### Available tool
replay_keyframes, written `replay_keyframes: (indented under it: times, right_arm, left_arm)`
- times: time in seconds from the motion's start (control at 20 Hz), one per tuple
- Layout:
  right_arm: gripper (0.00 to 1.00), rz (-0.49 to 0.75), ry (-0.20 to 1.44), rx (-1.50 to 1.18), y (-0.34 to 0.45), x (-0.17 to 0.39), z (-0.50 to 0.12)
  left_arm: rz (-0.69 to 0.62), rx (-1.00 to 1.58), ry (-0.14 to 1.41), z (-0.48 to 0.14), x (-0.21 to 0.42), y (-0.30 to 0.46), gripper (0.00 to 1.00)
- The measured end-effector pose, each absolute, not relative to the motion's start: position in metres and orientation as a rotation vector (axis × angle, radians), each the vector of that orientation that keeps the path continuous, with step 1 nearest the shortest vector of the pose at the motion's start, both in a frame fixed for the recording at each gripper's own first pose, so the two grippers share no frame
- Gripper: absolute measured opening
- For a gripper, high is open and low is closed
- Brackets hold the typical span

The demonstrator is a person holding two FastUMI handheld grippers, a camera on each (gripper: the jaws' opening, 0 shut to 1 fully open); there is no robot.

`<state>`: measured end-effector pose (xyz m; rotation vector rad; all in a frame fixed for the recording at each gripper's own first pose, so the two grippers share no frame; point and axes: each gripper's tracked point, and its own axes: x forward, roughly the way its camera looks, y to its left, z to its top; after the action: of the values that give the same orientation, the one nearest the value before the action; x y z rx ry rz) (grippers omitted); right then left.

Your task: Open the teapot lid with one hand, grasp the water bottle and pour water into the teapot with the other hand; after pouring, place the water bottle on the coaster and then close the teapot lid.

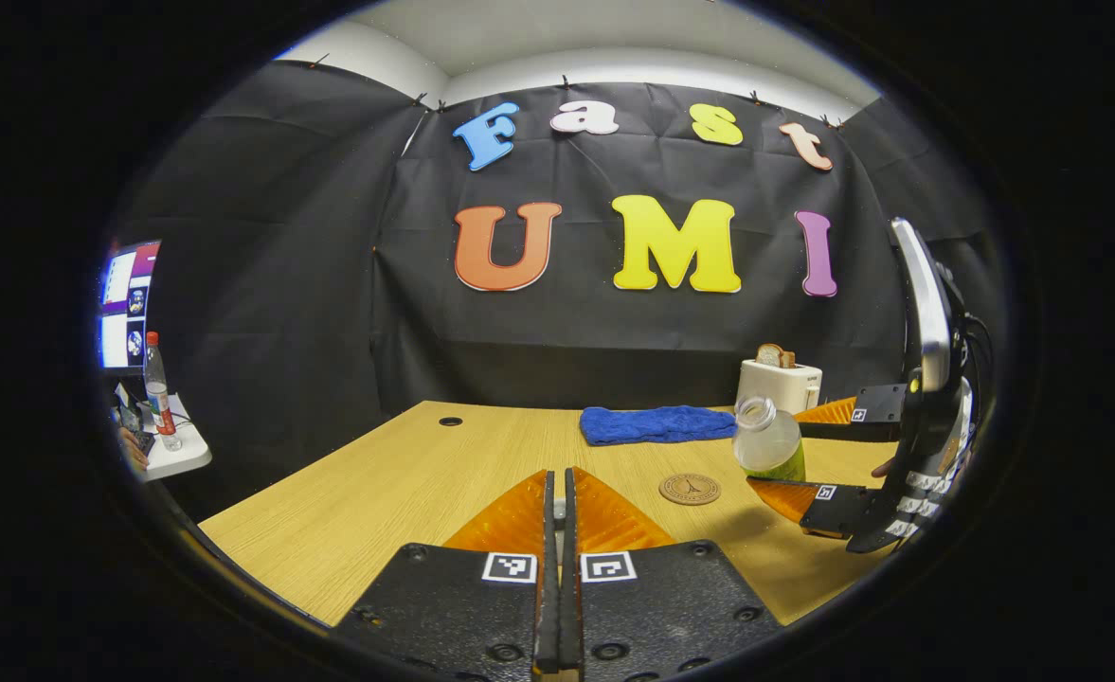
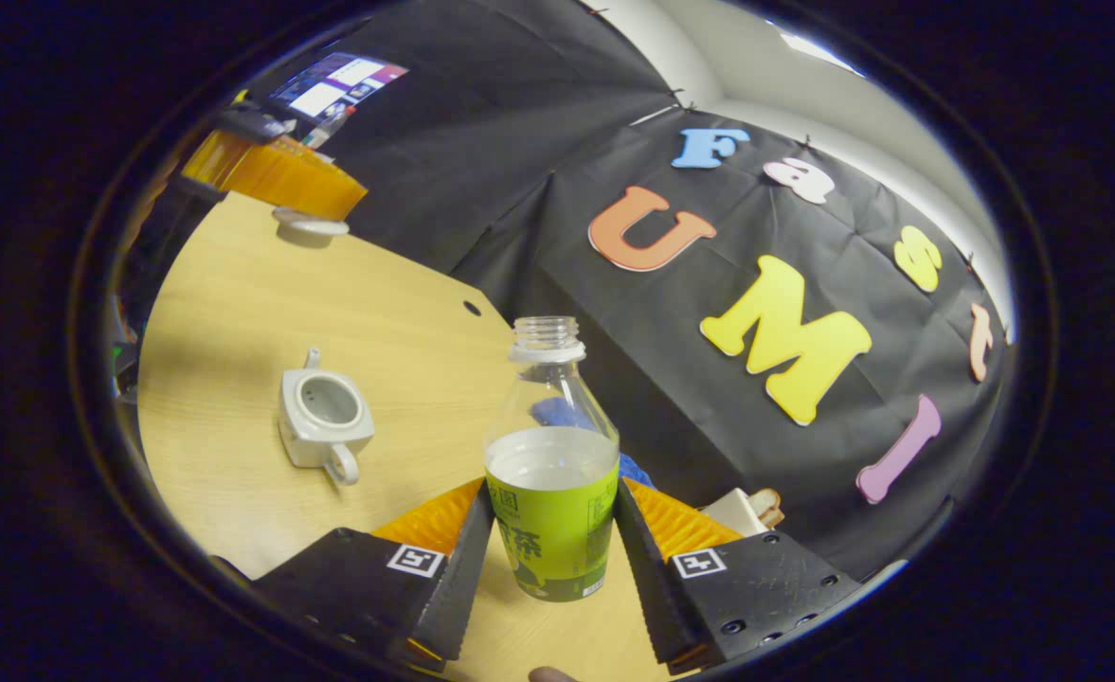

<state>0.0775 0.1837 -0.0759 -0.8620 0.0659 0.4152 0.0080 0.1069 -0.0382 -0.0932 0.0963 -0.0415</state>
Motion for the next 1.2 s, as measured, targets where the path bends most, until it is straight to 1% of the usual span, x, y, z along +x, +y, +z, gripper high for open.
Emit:
replay_keyframes:
  times: [0.25,0.45,0.65,1.2]
  right_arm:
    - [0.72,0.377,-0.006,-1.101,0.189,0.073,-0.083]
    - [0.72,0.379,-0.052,-1.262,0.193,0.077,-0.088]
    - [0.72,0.347,-0.162,-1.458,0.198,0.081,-0.081]
    - [0.72,0.377,-0.292,-1.762,0.219,0.079,-0.084]
  left_arm:
    - [-0.013,-0.128,0.103,-0.043,0.006,0.128,0.03]
    - [0.008,-0.121,0.11,-0.046,0.006,0.137,0.03]
    - [0.003,-0.099,0.112,-0.045,0.004,0.136,0.03]
    - [0.01,-0.058,0.113,-0.042,-0.002,0.141,0.03]
